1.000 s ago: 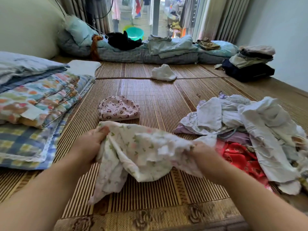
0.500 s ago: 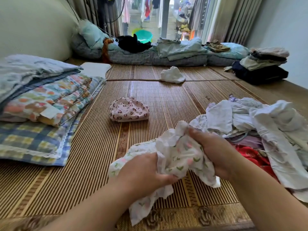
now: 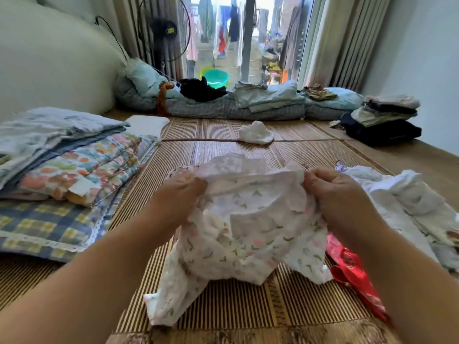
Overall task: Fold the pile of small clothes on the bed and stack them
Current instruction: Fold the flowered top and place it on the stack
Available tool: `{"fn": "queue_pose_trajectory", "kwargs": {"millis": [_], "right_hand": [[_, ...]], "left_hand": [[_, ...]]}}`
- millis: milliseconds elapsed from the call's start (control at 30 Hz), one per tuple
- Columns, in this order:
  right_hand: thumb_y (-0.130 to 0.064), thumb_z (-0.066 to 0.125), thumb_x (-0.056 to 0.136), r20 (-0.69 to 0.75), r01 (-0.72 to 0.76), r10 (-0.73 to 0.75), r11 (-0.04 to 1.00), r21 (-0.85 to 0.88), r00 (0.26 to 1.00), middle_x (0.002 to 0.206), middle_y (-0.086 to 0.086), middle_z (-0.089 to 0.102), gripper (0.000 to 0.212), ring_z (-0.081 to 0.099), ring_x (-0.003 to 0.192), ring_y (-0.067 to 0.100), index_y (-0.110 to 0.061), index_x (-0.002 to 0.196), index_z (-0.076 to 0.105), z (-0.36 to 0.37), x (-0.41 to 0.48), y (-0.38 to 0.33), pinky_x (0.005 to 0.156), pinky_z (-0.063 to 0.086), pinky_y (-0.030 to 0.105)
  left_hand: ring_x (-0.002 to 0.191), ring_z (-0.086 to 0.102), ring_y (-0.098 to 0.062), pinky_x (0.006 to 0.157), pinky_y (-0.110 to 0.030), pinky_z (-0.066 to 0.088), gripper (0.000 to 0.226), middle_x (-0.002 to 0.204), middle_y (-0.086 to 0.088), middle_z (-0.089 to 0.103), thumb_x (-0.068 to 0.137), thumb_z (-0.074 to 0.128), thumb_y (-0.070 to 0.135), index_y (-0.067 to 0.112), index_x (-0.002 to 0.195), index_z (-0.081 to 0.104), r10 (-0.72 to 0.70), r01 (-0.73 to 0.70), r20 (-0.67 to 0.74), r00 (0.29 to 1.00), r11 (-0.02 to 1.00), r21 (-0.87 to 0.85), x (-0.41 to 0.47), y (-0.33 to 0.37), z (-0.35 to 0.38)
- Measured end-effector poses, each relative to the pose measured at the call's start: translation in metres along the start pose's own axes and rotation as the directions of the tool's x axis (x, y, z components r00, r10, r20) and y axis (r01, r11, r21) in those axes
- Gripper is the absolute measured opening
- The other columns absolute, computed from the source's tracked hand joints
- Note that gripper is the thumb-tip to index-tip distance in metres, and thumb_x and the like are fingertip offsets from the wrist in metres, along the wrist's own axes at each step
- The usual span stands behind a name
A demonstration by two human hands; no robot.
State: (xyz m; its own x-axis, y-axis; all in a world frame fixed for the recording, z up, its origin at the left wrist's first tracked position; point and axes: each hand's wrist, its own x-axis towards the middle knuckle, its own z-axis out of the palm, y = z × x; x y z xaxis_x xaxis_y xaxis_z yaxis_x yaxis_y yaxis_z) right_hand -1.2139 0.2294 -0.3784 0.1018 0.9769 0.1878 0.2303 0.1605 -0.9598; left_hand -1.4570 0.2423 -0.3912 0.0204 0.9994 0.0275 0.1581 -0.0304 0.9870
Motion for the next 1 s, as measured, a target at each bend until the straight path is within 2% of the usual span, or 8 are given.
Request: {"fn": "queue_pose_trajectory", "kwargs": {"millis": [100, 200, 300, 433, 633, 800, 900, 1000], "right_hand": [[-0.028, 0.062, 0.091, -0.024, 0.088, -0.092, 0.986, -0.144, 0.995, 0.055, -0.006, 0.063, 0.026, 0.058, 0.053, 0.008, -0.014, 0.07, 0.068, -0.004, 0.008, -0.03, 0.049, 0.045, 0.021], [-0.034, 0.07, 0.084, -0.012, 0.207, -0.224, 0.921, -0.331, 0.975, 0.045, -0.01, 0.057, 0.027, 0.049, 0.04, 0.0, -0.015, 0.064, 0.067, -0.018, 0.013, -0.065, 0.043, 0.04, 0.015], [-0.038, 0.069, 0.083, -0.005, 0.274, -0.313, 0.84, -0.468, 0.95, 0.049, -0.006, 0.056, 0.029, 0.047, 0.041, 0.003, -0.017, 0.064, 0.067, -0.036, 0.016, -0.097, 0.047, 0.038, 0.019], [-0.035, 0.064, 0.088, -0.048, 0.33, -0.418, 0.777, -0.536, 0.907, 0.05, -0.006, 0.054, 0.026, 0.049, 0.043, 0.006, -0.017, 0.069, 0.066, -0.054, 0.014, -0.13, 0.037, 0.031, 0.01], [-0.033, 0.055, 0.095, -0.066, 0.347, -0.465, 0.742, -0.574, 0.883, 0.064, 0.003, 0.057, 0.029, 0.049, 0.054, 0.014, -0.009, 0.08, 0.065, -0.076, 0.003, -0.157, 0.051, 0.034, 0.024], [-0.034, 0.054, 0.095, -0.026, 0.334, -0.411, 0.774, -0.537, 0.911, 0.078, 0.016, 0.066, 0.03, 0.057, 0.063, 0.023, -0.01, 0.083, 0.067, -0.087, -0.006, -0.159, 0.06, 0.043, 0.03], [-0.034, 0.057, 0.093, 0.052, 0.337, -0.358, 0.806, -0.487, 0.932, 0.065, 0.004, 0.061, 0.03, 0.054, 0.057, 0.013, -0.015, 0.072, 0.065, -0.096, -0.012, -0.156, 0.054, 0.041, 0.024], [-0.036, 0.057, 0.092, 0.128, 0.34, -0.317, 0.831, -0.441, 0.94, 0.055, -0.005, 0.057, 0.032, 0.048, 0.046, 0.006, -0.014, 0.069, 0.063, -0.103, -0.016, -0.152, 0.043, 0.039, 0.015]], "left_hand": [[0.082, 0.069, -0.026, 0.073, -0.039, 0.057, 0.019, 0.091, -0.008, 0.072, 0.088, 0.065, 0.029, 0.015, 0.101, 0.065, 0.111, -0.156, 0.15, 0.982, 0.931, 0.331, 0.001, 0.037, -0.007], [0.081, 0.06, -0.017, 0.062, -0.023, 0.044, 0.013, 0.088, -0.001, 0.062, 0.086, 0.064, 0.022, 0.016, 0.098, 0.062, 0.231, -0.234, 0.136, 0.963, 0.477, 0.847, 0.005, 0.069, -0.019], [0.082, 0.057, -0.017, 0.058, -0.021, 0.037, 0.011, 0.088, 0.001, 0.059, 0.092, 0.054, 0.023, 0.016, 0.085, 0.059, 0.296, -0.215, 0.175, 0.939, 0.11, 0.97, 0.0, 0.093, -0.033], [0.059, 0.046, -0.013, 0.05, -0.026, 0.031, 0.021, 0.065, -0.001, 0.054, 0.086, 0.059, 0.021, 0.012, 0.067, 0.058, 0.363, -0.163, 0.0, 0.932, 0.417, 0.894, -0.008, 0.128, -0.048], [0.061, 0.049, -0.02, 0.059, -0.029, 0.039, 0.018, 0.064, -0.006, 0.054, 0.063, 0.065, 0.029, 0.012, 0.069, 0.066, 0.241, -0.158, -0.093, 0.966, 0.836, 0.526, -0.016, 0.16, -0.055], [0.085, 0.067, -0.031, 0.079, -0.04, 0.054, 0.063, 0.098, -0.013, 0.072, 0.052, 0.072, 0.049, 0.013, 0.104, 0.07, 0.267, -0.273, 0.061, 0.962, 0.914, 0.301, -0.024, 0.164, -0.056], [0.09, 0.071, -0.028, 0.069, -0.033, 0.06, 0.088, 0.104, -0.009, 0.074, 0.03, 0.087, 0.062, 0.022, 0.107, 0.07, 0.197, -0.291, 0.331, 0.923, 0.92, 0.263, -0.033, 0.164, -0.07], [0.096, 0.07, -0.031, 0.068, -0.029, 0.058, 0.076, 0.113, -0.015, 0.07, 0.04, 0.082, 0.03, 0.02, 0.115, 0.067, 0.089, -0.254, 0.512, 0.854, 0.931, 0.261, -0.037, 0.165, -0.083]]}}
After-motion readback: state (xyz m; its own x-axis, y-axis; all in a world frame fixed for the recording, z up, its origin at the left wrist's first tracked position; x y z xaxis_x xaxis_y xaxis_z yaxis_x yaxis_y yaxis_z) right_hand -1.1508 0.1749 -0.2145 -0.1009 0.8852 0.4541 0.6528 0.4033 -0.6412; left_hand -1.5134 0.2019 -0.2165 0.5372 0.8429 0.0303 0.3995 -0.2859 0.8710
